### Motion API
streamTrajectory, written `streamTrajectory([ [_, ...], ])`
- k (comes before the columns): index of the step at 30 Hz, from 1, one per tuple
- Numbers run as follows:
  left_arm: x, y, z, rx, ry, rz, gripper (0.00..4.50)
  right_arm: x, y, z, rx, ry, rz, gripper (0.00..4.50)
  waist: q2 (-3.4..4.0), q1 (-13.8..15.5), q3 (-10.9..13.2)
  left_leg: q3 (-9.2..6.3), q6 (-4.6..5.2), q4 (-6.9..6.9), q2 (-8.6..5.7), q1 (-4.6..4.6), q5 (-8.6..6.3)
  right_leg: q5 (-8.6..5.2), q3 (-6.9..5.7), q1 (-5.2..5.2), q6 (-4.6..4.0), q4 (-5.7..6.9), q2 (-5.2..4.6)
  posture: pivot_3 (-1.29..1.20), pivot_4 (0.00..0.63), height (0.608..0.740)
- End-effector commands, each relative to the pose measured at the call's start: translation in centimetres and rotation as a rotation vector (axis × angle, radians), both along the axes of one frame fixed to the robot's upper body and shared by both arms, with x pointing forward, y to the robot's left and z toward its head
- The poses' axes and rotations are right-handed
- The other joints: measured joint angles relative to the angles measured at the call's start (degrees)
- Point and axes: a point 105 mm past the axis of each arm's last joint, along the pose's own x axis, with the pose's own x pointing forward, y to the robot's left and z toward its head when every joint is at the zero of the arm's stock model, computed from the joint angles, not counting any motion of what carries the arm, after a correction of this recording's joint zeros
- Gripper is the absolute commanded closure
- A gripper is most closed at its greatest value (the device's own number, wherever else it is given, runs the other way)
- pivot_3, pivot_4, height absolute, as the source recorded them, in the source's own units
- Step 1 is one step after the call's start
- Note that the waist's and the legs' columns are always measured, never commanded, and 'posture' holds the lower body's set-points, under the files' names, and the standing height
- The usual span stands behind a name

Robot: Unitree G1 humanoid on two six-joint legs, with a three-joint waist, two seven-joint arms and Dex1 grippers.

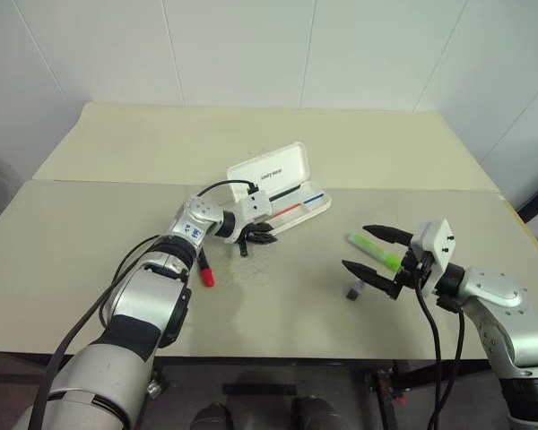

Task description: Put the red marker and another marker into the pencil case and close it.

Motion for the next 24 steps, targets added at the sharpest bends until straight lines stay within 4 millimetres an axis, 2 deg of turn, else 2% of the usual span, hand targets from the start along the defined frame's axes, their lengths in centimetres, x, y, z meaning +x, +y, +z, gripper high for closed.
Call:
streamTrajectory([
  [1,0.0,0.1,0.7,0.025,-0.030,-0.028,4.49,0.0,-0.2,1.2,0.002,-0.047,0.008,0.00,0.00,0.03,0.00,0.00,0.00,0.03,0.00,0.00,0.00,0.00,0.00,0.00,0.00,0.02,0.00,0.00,0.150,0.740],
  [6,-0.1,1.2,1.9,0.059,-0.088,-0.075,4.49,0.1,-0.3,1.3,-0.004,-0.048,0.011,0.00,0.00,-0.22,0.00,0.02,0.00,0.06,0.00,0.00,0.00,0.02,0.02,0.00,0.03,0.04,0.00,0.00,0.150,0.740],
  [9,-0.4,2.9,2.9,0.109,-0.129,-0.124,4.49,0.0,-0.5,1.5,-0.009,-0.048,0.012,0.00,0.01,-0.30,0.01,0.02,-0.01,-0.03,0.01,-0.01,0.00,0.01,0.02,-0.06,0.01,0.03,0.03,0.00,0.150,0.740],
  [16,-1.7,5.8,3.3,0.225,-0.168,-0.230,4.49,0.0,-1.5,1.6,-0.022,-0.034,0.006,0.00,0.03,0.15,0.02,0.06,0.00,0.00,0.02,-0.05,0.00,-0.01,0.01,-0.06,-0.01,0.00,0.00,0.00,0.150,0.740],
  [20,-3.0,6.2,3.7,0.220,-0.175,-0.308,4.49,-0.1,-2.0,1.7,-0.031,-0.025,0.006,0.00,0.04,0.04,0.03,0.06,0.01,0.05,0.01,-0.06,-0.01,-0.01,0.02,-0.05,0.00,0.01,-0.02,0.00,0.150,0.740],
  [24,-4.9,5.6,3.6,0.185,-0.173,-0.364,4.49,-0.2,-2.1,1.7,-0.037,-0.018,0.006,0.00,0.05,-0.01,0.04,0.06,0.01,0.01,0.06,-0.04,-0.01,-0.02,0.01,-0.06,-0.02,0.07,-0.01,0.00,0.150,0.740],
])
